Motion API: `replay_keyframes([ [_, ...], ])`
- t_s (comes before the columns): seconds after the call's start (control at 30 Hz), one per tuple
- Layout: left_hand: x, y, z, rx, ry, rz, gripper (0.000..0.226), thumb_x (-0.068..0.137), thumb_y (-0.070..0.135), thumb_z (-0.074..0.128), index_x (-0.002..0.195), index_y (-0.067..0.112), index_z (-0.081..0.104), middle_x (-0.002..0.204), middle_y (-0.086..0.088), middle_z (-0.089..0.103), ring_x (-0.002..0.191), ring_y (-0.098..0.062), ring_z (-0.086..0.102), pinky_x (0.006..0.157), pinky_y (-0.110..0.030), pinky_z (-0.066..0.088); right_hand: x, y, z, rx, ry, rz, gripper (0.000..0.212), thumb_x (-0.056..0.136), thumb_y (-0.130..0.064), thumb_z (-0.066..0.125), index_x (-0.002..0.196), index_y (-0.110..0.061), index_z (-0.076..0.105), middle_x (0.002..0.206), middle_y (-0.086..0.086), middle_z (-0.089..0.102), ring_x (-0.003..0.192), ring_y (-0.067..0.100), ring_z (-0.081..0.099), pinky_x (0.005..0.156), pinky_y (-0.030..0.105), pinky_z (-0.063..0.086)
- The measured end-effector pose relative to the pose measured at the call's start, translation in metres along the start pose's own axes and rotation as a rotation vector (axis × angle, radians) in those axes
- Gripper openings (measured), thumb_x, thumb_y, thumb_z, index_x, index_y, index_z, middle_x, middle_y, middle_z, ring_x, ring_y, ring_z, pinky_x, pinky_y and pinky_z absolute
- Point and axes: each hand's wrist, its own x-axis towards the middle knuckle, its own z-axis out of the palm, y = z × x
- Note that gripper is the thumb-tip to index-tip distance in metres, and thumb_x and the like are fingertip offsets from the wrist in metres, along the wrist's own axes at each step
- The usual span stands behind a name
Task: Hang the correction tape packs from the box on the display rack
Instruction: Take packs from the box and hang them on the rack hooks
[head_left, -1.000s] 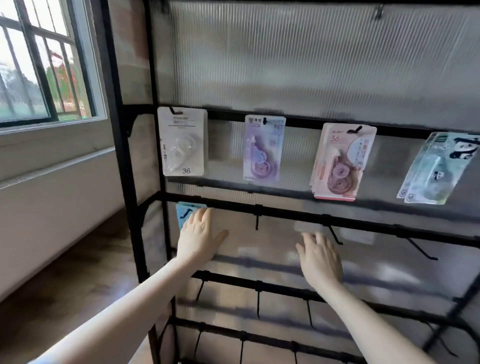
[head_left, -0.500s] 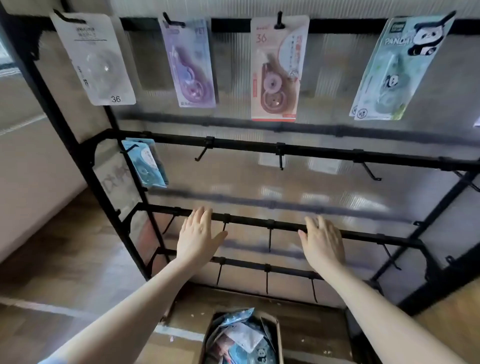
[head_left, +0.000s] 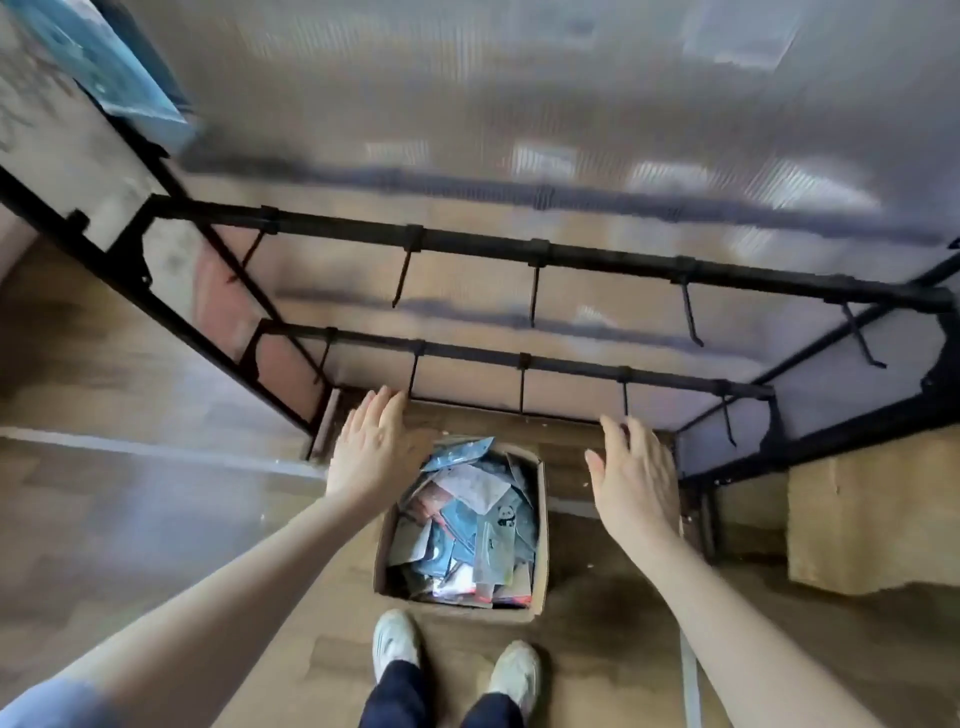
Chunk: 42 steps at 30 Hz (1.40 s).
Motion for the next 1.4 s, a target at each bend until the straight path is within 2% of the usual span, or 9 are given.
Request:
replay_keyframes([
  [0.17, -0.008, -0.037, 0.078, -0.023, -0.131, -0.039, 0.073, 0.091, 0.050, 0.050, 0.149, 0.014, 0.025, 0.158, -0.007, 0.021, 0.147, -0.025, 0.013, 0.117, -0.036, 0.012, -0.017, 0.022, 0.080, 0.018, -0.123, 0.045, 0.048, 0.095, -0.026, 0.052, 0.139, -0.009, 0.044, 0.142, 0.021, 0.042, 0.131, 0.036, 0.040, 0.108, 0.047, 0.034],
  [0.27, -0.011, -0.050, 0.116, 0.003, -0.189, -0.086, 0.088, 0.077, 0.066, 0.029, 0.147, 0.014, 0.030, 0.155, -0.008, 0.027, 0.145, -0.025, 0.020, 0.116, -0.035, 0.016, -0.023, 0.030, 0.121, -0.007, -0.186, 0.060, 0.049, 0.096, -0.028, 0.049, 0.141, -0.010, 0.041, 0.145, 0.019, 0.039, 0.133, 0.035, 0.039, 0.108, 0.045, 0.033],
  [0.33, -0.009, -0.063, 0.147, 0.004, -0.223, -0.099, 0.091, 0.068, 0.062, 0.022, 0.144, 0.015, 0.036, 0.150, -0.010, 0.035, 0.141, -0.029, 0.028, 0.115, -0.038, 0.023, -0.024, 0.032, 0.147, 0.004, -0.215, 0.076, 0.049, 0.094, -0.027, 0.054, 0.138, -0.009, 0.043, 0.142, 0.021, 0.041, 0.129, 0.036, 0.043, 0.104, 0.046, 0.037],
  [0.4, -0.006, -0.079, 0.179, 0.035, -0.270, -0.109, 0.076, 0.075, 0.058, 0.033, 0.137, 0.016, 0.041, 0.143, -0.010, 0.040, 0.136, -0.028, 0.033, 0.111, -0.040, 0.030, -0.026, 0.035, 0.177, 0.042, -0.227, 0.080, 0.049, 0.089, -0.022, 0.061, 0.133, -0.005, 0.049, 0.135, 0.025, 0.047, 0.123, 0.041, 0.048, 0.098, 0.050, 0.043],
  [0.5, -0.001, -0.099, 0.224, 0.039, -0.326, -0.137, 0.064, 0.091, 0.046, 0.049, 0.145, 0.017, 0.031, 0.154, -0.005, 0.027, 0.143, -0.022, 0.021, 0.115, -0.036, 0.024, -0.024, 0.037, 0.219, 0.059, -0.220, 0.066, 0.046, 0.088, -0.020, 0.063, 0.130, -0.003, 0.053, 0.132, 0.026, 0.049, 0.121, 0.043, 0.050, 0.095, 0.052, 0.043],
  [0.6, 0.002, -0.117, 0.261, 0.035, -0.354, -0.164, 0.066, 0.095, 0.040, 0.048, 0.151, 0.016, 0.021, 0.159, -0.004, 0.017, 0.146, -0.020, 0.014, 0.117, -0.034, 0.018, -0.018, 0.037, 0.254, 0.053, -0.274, 0.068, 0.047, 0.094, -0.024, 0.054, 0.137, -0.006, 0.046, 0.141, 0.022, 0.042, 0.129, 0.038, 0.041, 0.104, 0.047, 0.035],
  [0.8, 0.006, -0.145, 0.307, 0.034, -0.426, -0.183, 0.067, 0.097, 0.040, 0.048, 0.151, 0.015, 0.018, 0.159, -0.005, 0.015, 0.147, -0.020, 0.011, 0.117, -0.032, 0.015, -0.005, 0.028, 0.298, 0.035, -0.370, 0.078, 0.048, 0.097, -0.028, 0.046, 0.141, -0.009, 0.040, 0.146, 0.019, 0.036, 0.134, 0.034, 0.036, 0.107, 0.044, 0.031],
  [1.03, 0.017, -0.168, 0.341, 0.081, -0.498, -0.199, 0.070, 0.096, 0.033, 0.050, 0.152, 0.014, 0.012, 0.160, -0.005, 0.009, 0.147, -0.019, 0.007, 0.116, -0.029, 0.011, 0.022, 0.016, 0.330, 0.033, -0.403, 0.060, 0.049, 0.097, -0.031, 0.043, 0.142, -0.011, 0.036, 0.143, 0.016, 0.039, 0.130, 0.032, 0.039, 0.105, 0.041, 0.034],
  [1.4, 0.027, -0.183, 0.392, 0.091, -0.559, -0.217, 0.069, 0.090, 0.019, 0.055, 0.148, 0.014, 0.019, 0.152, -0.005, 0.024, 0.133, -0.028, 0.034, 0.104, -0.036, 0.032, 0.043, 0.011, 0.376, 0.008, -0.430, 0.033, 0.049, 0.098, -0.031, 0.042, 0.142, -0.010, 0.035, 0.143, 0.017, 0.037, 0.129, 0.034, 0.040, 0.103, 0.044, 0.036],
])
